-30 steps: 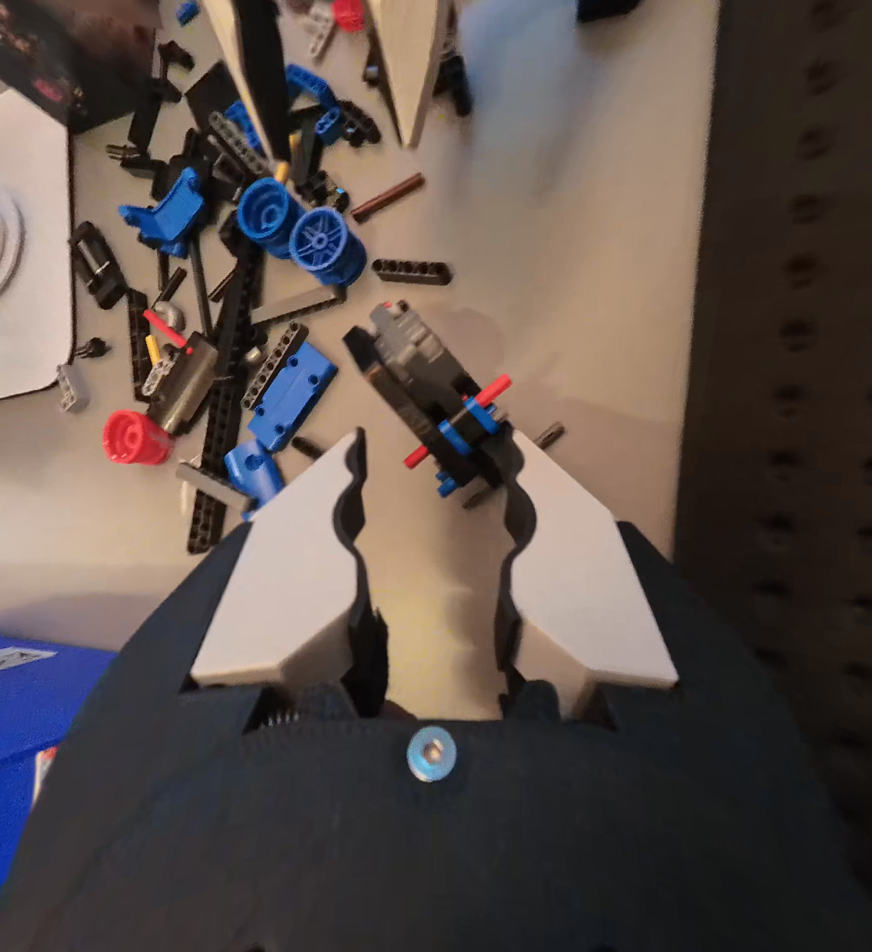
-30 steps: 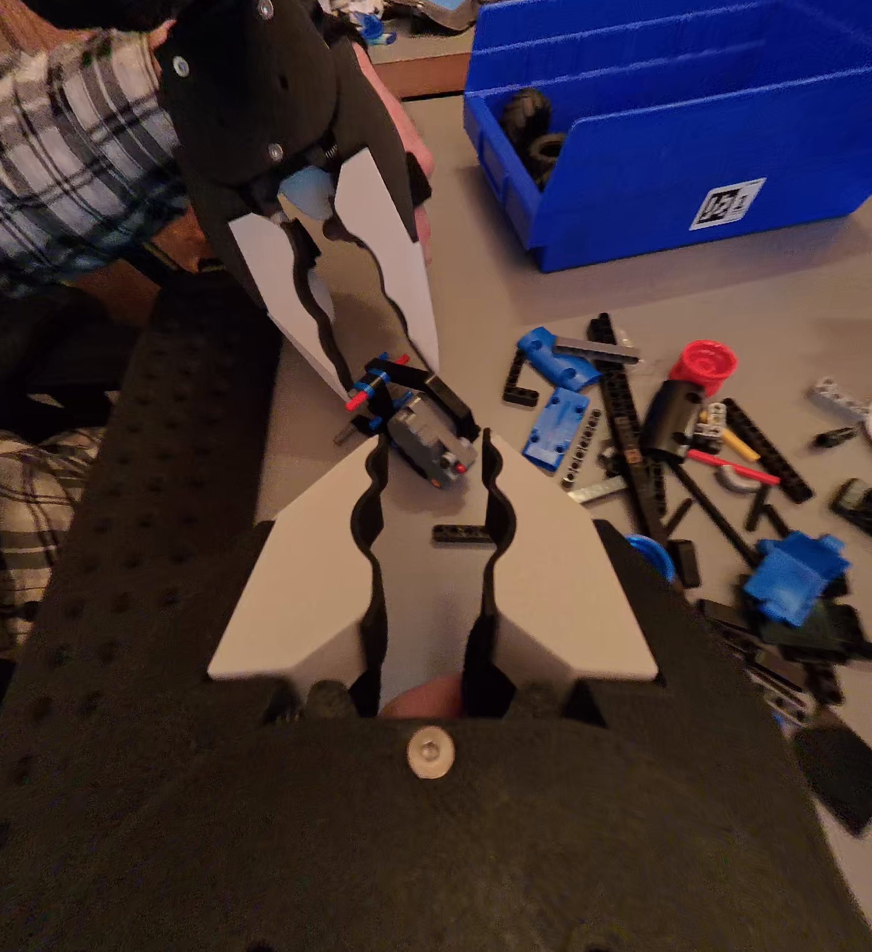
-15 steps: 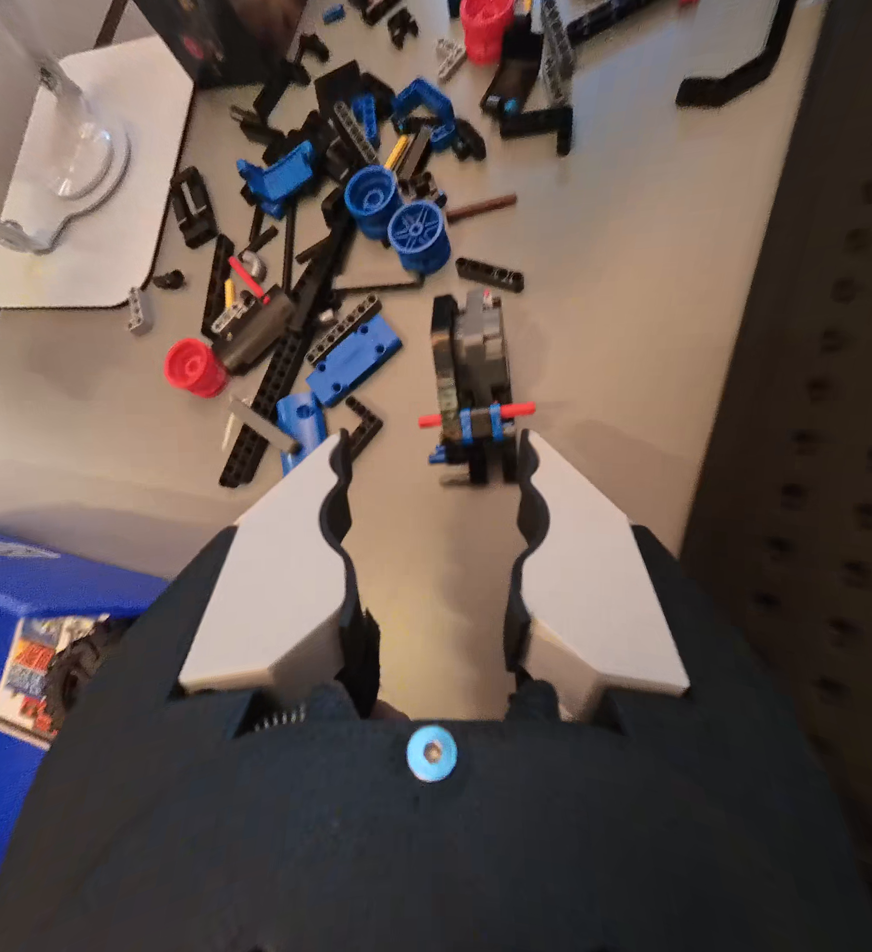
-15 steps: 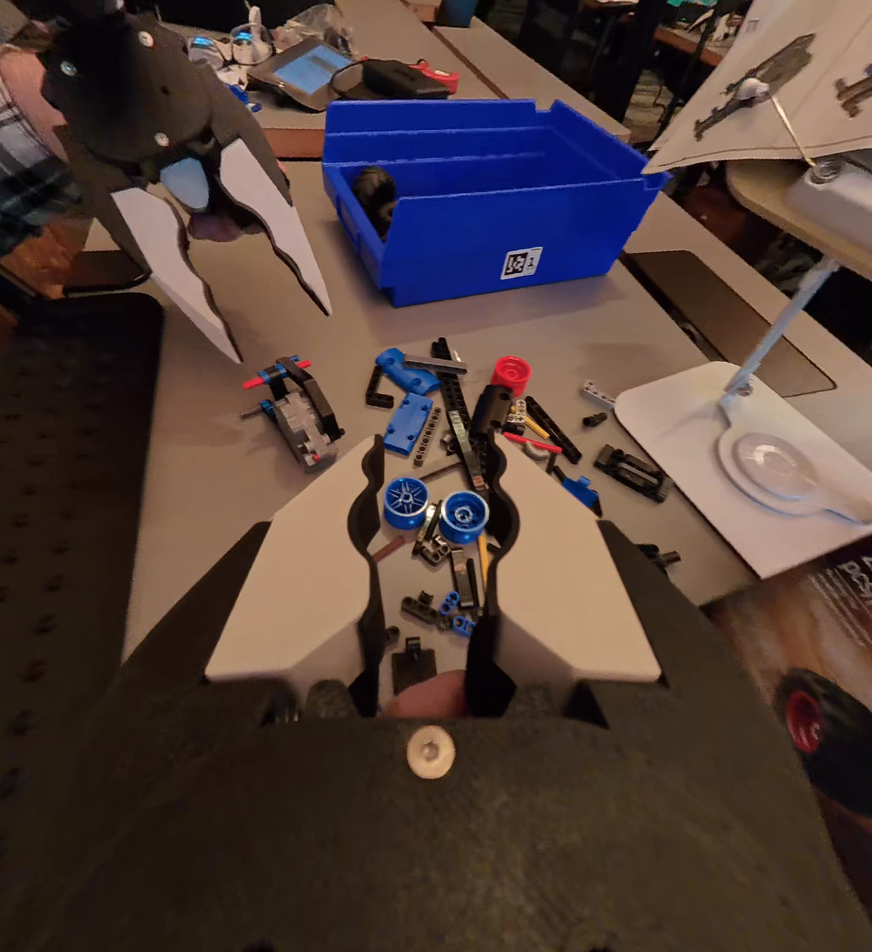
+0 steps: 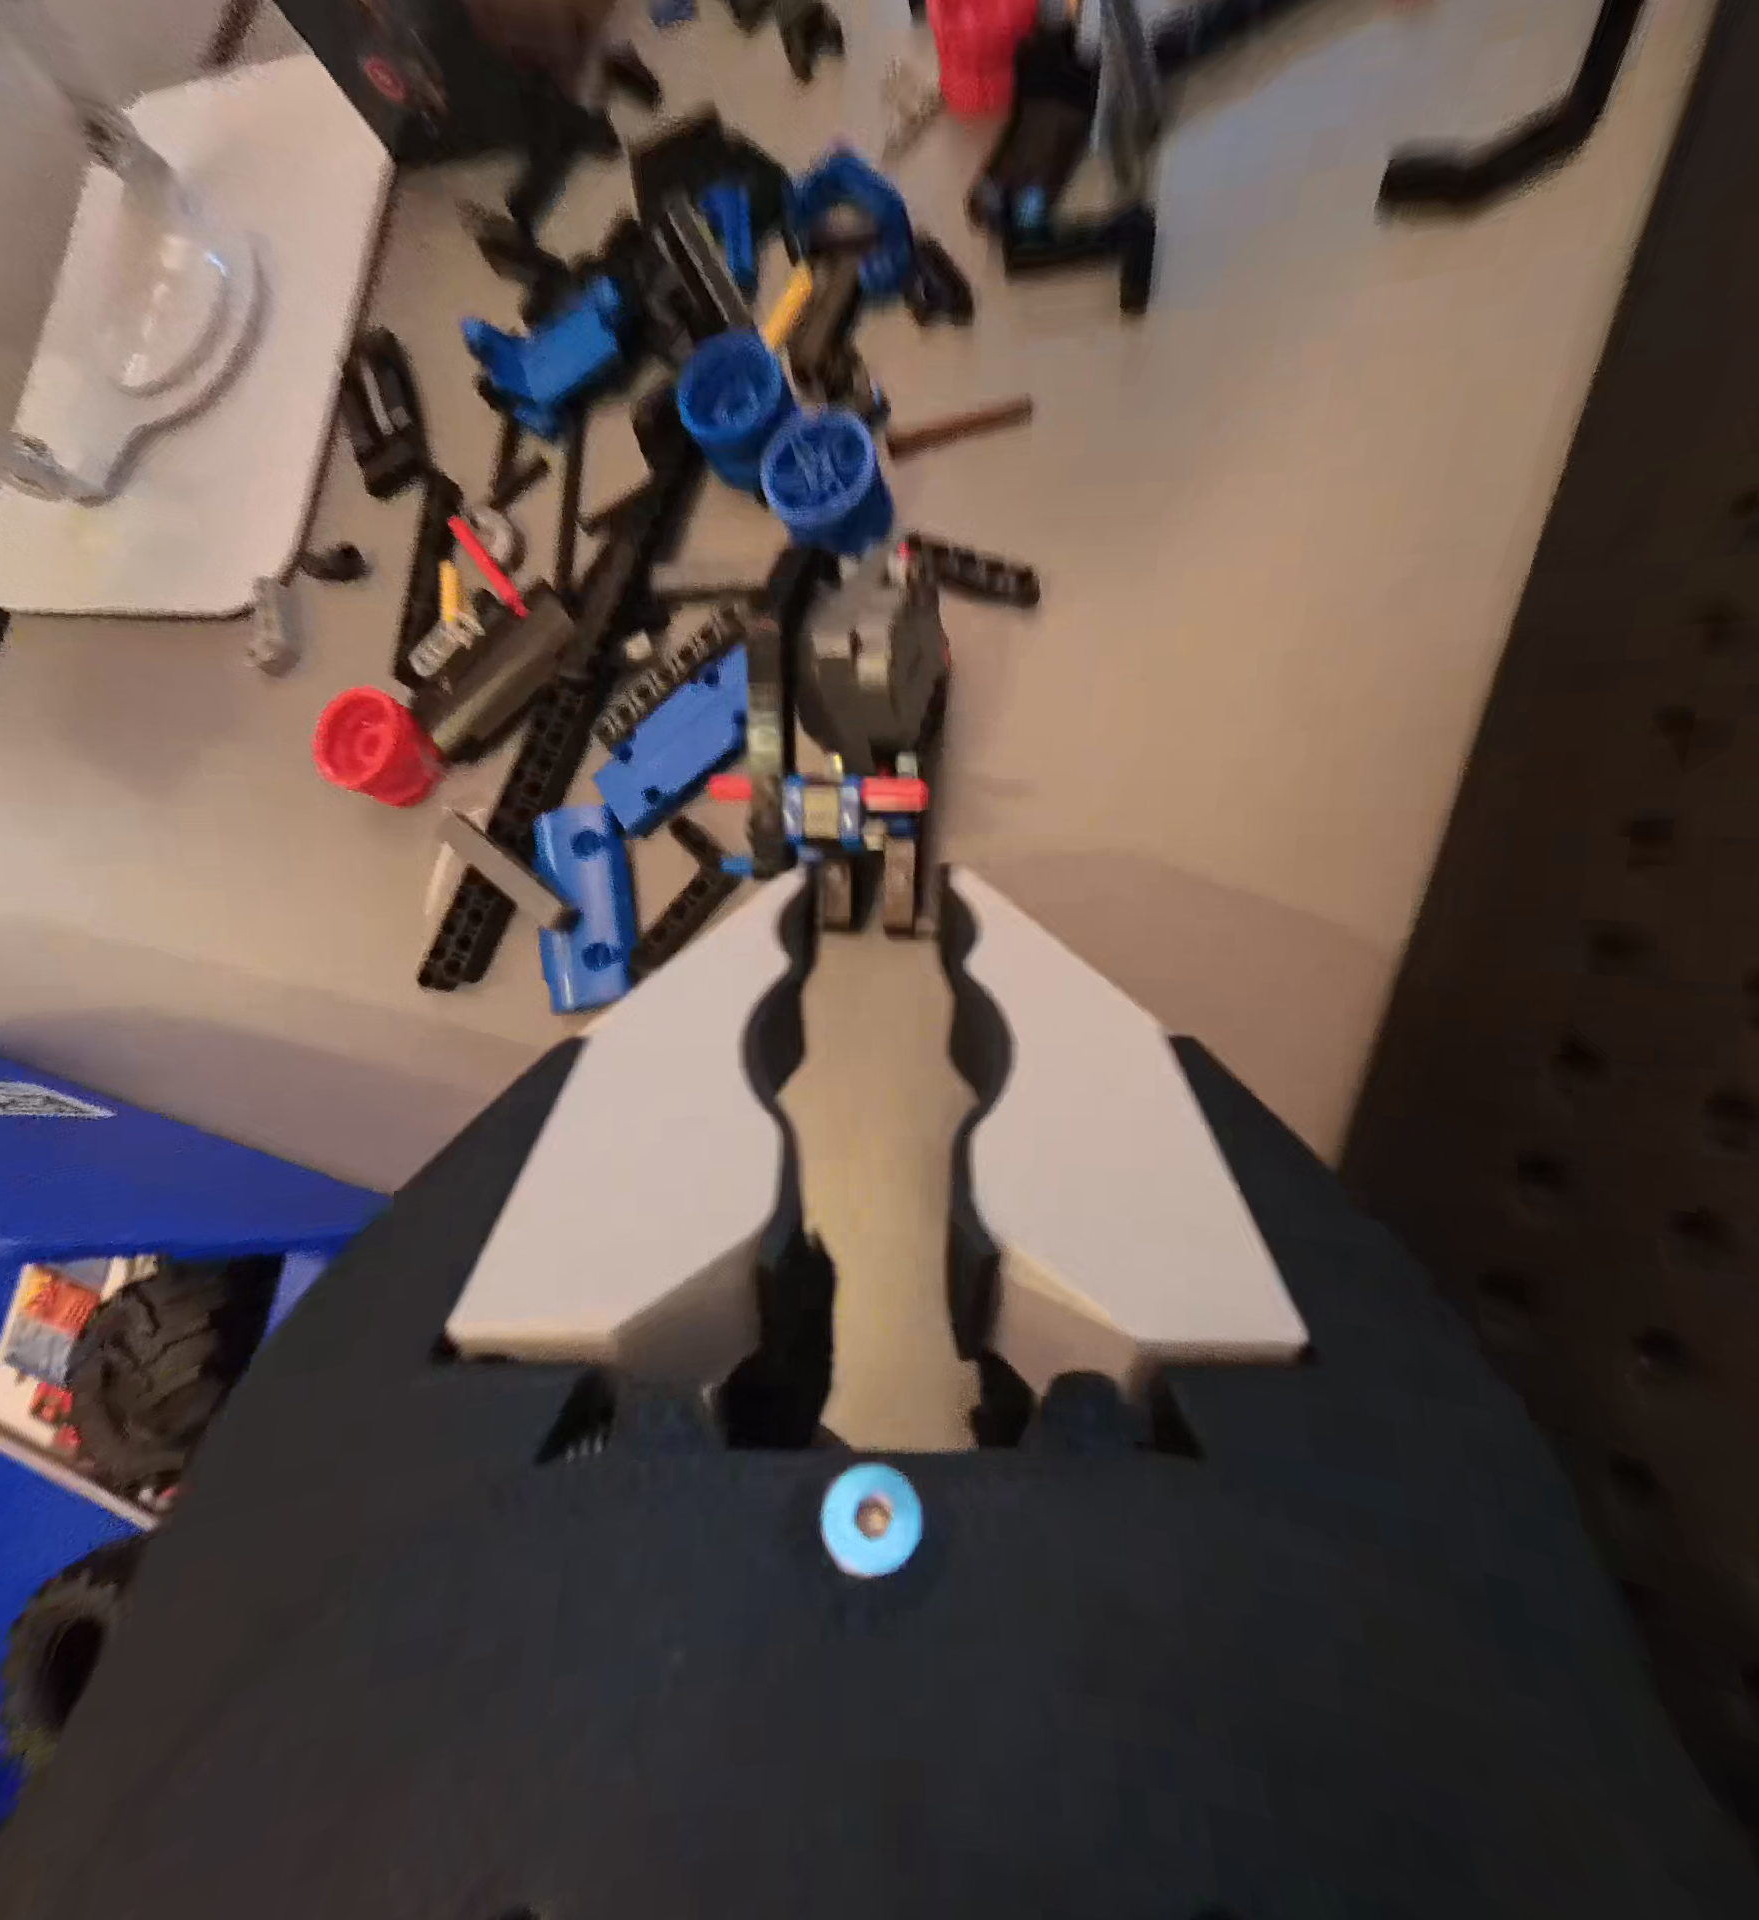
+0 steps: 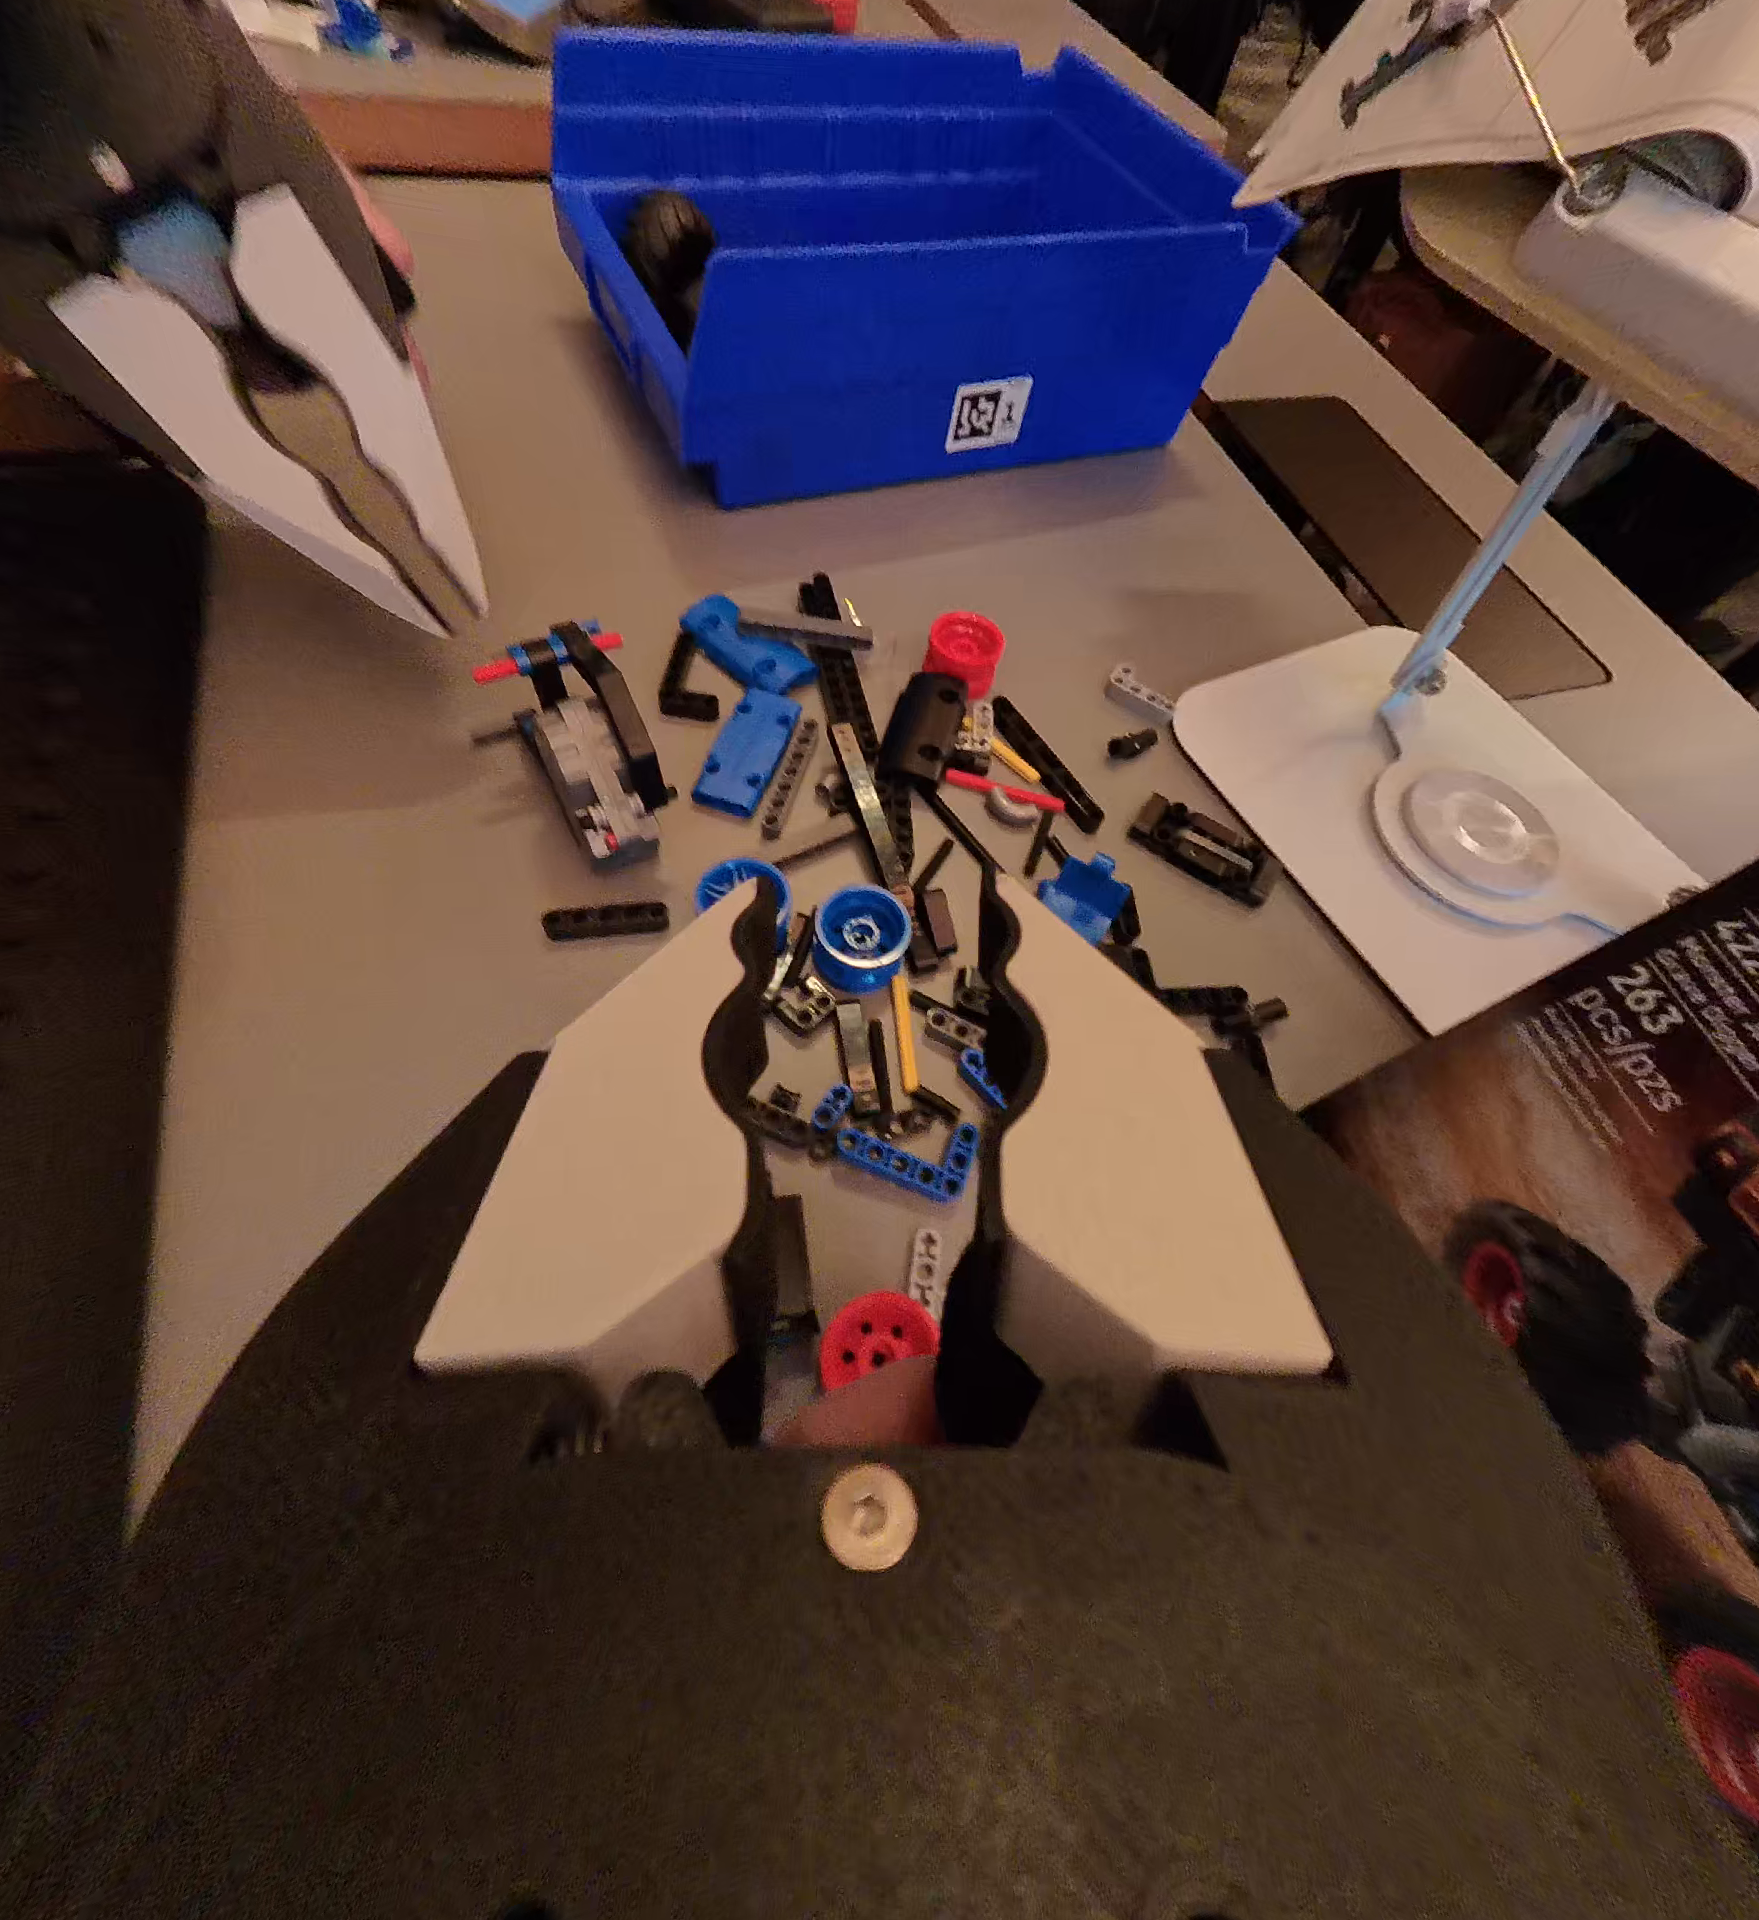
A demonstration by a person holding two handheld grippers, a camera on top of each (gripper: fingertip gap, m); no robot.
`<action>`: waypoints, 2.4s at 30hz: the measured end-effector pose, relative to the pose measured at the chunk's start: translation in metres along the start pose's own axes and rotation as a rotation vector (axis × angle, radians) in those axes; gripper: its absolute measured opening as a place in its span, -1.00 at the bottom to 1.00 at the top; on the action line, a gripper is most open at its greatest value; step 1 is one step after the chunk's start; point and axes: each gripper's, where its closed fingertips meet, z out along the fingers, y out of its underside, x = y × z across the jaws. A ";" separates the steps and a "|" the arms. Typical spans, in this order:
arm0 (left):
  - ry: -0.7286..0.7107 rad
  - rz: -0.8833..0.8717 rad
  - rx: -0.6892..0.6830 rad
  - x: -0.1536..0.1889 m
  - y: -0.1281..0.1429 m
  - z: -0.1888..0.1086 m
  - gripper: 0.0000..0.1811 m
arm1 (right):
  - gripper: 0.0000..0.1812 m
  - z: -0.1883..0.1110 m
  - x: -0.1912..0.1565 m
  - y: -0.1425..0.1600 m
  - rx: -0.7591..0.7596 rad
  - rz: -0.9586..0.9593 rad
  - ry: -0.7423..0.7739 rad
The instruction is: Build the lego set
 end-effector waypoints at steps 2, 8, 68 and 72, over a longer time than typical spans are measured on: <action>-0.016 -0.027 0.059 -0.009 -0.021 -0.001 -0.41 | -0.59 -0.001 0.004 0.005 -0.020 -0.006 0.014; -0.008 0.053 -0.119 -0.011 -0.008 0.038 -0.59 | -0.61 0.006 -0.001 0.039 -0.172 -0.033 -0.018; -0.595 0.379 0.244 -0.019 -0.122 0.018 -0.85 | -0.92 0.020 -0.071 -0.055 0.187 0.518 -0.432; -0.569 0.362 0.276 -0.012 -0.123 0.017 -0.92 | -0.93 0.015 -0.076 -0.053 0.238 0.549 -0.439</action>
